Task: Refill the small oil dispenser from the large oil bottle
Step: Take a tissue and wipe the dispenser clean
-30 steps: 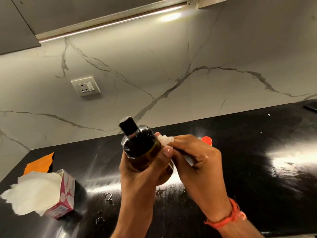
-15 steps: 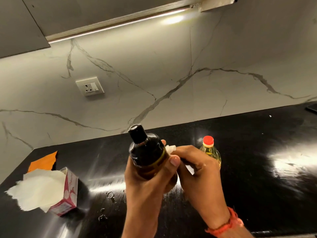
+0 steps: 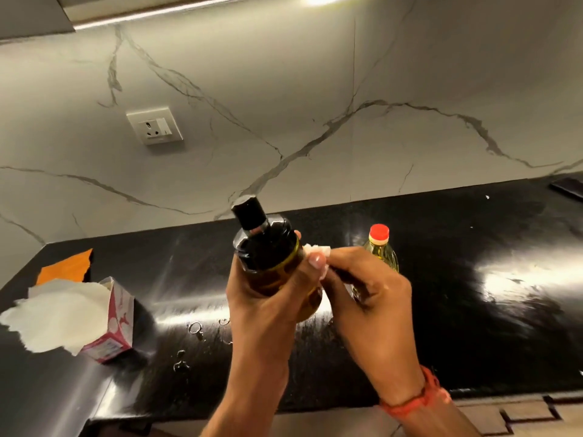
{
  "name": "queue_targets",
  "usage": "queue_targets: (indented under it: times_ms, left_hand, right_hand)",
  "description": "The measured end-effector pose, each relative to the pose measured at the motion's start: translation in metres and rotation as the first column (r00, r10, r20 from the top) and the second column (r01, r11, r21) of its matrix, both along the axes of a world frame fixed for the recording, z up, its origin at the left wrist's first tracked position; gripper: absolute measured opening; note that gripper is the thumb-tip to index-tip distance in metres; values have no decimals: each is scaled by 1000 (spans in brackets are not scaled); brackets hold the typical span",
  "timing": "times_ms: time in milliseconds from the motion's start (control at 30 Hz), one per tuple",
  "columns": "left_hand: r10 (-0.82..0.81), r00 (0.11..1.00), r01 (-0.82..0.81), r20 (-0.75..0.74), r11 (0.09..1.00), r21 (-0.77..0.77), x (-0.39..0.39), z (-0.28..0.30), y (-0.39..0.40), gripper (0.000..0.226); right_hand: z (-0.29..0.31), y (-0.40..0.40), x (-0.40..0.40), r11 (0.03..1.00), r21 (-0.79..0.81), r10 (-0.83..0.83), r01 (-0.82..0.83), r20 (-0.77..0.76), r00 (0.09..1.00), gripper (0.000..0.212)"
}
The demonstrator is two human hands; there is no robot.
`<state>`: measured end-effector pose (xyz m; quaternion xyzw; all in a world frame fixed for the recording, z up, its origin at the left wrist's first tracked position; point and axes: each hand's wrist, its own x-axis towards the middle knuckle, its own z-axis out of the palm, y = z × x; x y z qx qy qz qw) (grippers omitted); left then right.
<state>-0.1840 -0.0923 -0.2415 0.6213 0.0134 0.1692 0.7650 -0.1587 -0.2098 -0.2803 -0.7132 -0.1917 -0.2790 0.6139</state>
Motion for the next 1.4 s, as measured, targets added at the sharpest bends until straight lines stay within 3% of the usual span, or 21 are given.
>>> queue_targets:
  times_ms: [133,367,567,800,967,1100,1167,1300,1400]
  left_hand:
    - [-19,1000,18,21,1000,19,1,4,1,47]
    - [-29,1000,29,1,999,-24,3,0,-1,47]
    - [-50,999,50,-3,999,2,4,0,-1,43]
    - [-14,1000,13,-13,999,-49,3,-1,0,45]
    - [-34,999,34,4,998,-47,1,2,-2,44]
    - [-7,1000,7,11,998,-57,1,4,0,45]
    - [19,1000,-18,18,997,-72,0,5,0,49]
    - [-26,999,28,28,997,-71,-6,4,-4,49]
    - [-151,989,151,3,988,-41,-10,6,-6,49]
  right_hand:
    - [-9,-4,-2,999,-53,-11,5,-115,993,17]
    - [3,-3,-12,1000,-21,14,-14,17,1000,22]
    - [-9,-3,1,1000,1,1,-1,-151,989,14]
    - [1,7,-7,1000,20,10,-11,13,1000,22]
    - [-12,8,8,998,60,41,-33,-127,991,16]
    - [-24,10,-11,997,68,38,-31,-109,993,20]
    - [-19,14,-22,994,56,94,-88,-107,990,33]
    - [-7,19,-26,959,12,282,-282,-130,951,83]
    - [-5,13,-16,943,104,329,-315,-174,928,92]
